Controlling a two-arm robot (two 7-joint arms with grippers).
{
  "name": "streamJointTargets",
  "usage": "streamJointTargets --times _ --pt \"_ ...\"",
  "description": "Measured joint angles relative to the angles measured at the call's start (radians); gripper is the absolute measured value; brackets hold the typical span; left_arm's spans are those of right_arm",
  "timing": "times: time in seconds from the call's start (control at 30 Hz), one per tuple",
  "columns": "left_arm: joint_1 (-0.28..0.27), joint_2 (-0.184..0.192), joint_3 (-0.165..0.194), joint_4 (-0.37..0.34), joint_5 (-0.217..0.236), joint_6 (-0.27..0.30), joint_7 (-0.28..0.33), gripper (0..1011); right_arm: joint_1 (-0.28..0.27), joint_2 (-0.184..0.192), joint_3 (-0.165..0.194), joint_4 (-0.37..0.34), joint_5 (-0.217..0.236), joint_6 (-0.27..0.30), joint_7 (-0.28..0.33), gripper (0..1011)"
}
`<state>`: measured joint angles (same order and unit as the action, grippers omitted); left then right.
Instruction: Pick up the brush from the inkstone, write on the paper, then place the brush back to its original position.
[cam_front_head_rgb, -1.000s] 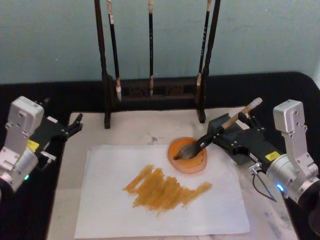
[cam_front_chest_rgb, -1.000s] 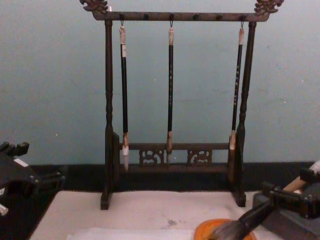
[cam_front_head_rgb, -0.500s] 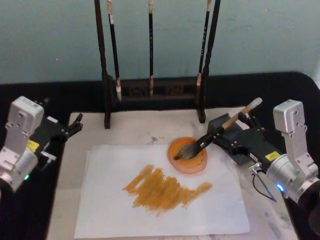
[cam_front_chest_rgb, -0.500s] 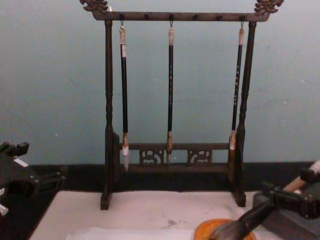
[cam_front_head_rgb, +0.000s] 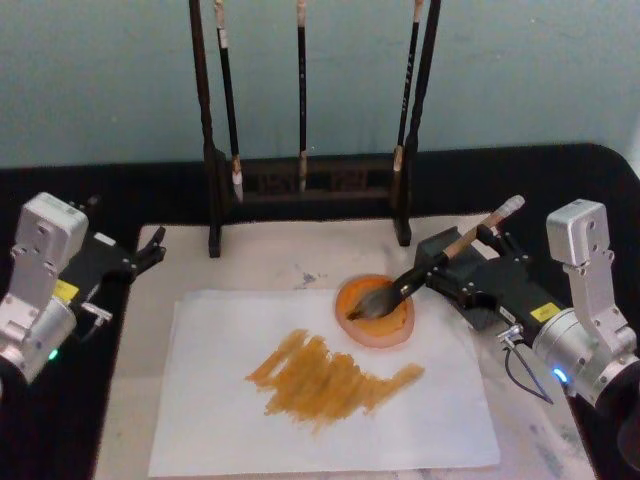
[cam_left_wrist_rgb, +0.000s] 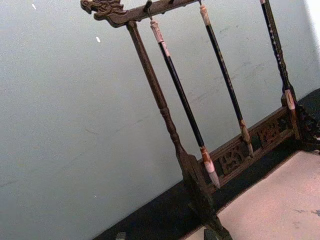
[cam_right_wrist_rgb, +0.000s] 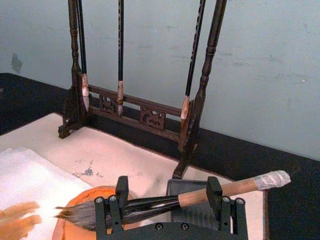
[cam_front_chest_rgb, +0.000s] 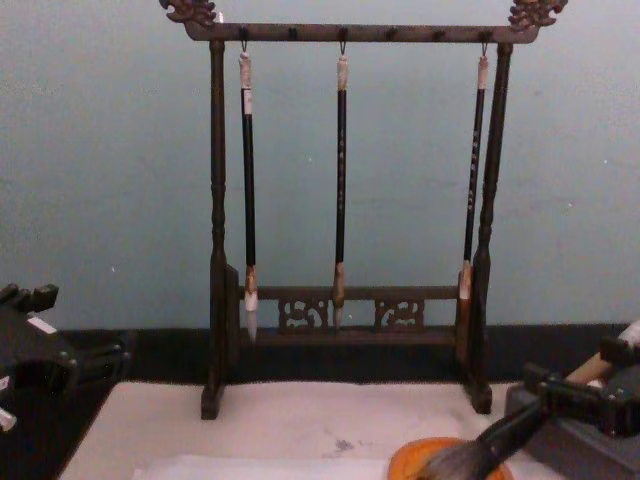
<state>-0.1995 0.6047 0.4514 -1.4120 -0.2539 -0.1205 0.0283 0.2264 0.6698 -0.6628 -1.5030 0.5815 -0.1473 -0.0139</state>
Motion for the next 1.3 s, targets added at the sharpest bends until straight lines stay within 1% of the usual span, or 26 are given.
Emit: streamJointTargets --times 1.3 --pt "0.000 0.000 0.000 0.000 0.000 0.000 0.000 1010 0.000 0.000 0.000 0.000 0.000 0.000 0.000 1000"
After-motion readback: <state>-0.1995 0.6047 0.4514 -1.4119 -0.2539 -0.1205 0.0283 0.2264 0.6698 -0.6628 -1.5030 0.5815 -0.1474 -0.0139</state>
